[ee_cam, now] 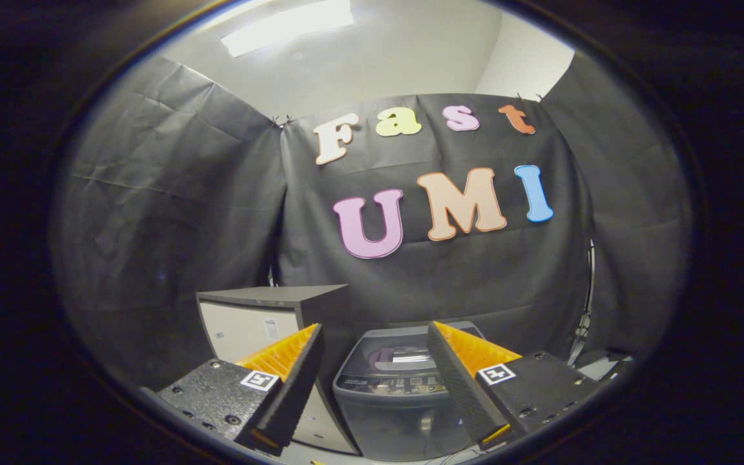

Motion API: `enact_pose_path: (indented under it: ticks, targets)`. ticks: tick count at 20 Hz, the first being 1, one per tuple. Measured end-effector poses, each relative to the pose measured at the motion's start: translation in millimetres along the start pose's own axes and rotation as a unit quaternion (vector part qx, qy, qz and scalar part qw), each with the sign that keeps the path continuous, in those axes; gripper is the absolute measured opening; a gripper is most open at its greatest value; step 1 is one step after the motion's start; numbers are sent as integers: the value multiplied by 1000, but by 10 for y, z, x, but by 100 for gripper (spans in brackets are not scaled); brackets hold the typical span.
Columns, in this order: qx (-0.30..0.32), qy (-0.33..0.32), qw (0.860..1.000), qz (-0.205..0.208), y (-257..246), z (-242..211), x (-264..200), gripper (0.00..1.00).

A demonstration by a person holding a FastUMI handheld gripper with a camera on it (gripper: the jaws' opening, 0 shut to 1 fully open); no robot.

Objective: Put the clothes into the washing machine and then close the washing machine lid.

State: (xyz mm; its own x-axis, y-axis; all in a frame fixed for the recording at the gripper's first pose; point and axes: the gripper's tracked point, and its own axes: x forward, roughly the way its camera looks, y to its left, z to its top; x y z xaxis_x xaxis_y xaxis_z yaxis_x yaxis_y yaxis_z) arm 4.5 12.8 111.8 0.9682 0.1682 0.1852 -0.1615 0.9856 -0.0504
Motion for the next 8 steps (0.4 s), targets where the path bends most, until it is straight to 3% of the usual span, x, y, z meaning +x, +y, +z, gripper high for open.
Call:
enact_pose_path:
  ticks: [3, 8]
  targets:
    - [-14, 2, 1000, -27, -50, -73, 19, 97]
    - [-18, 8, 999, -39, 8, -151, 122, 97]
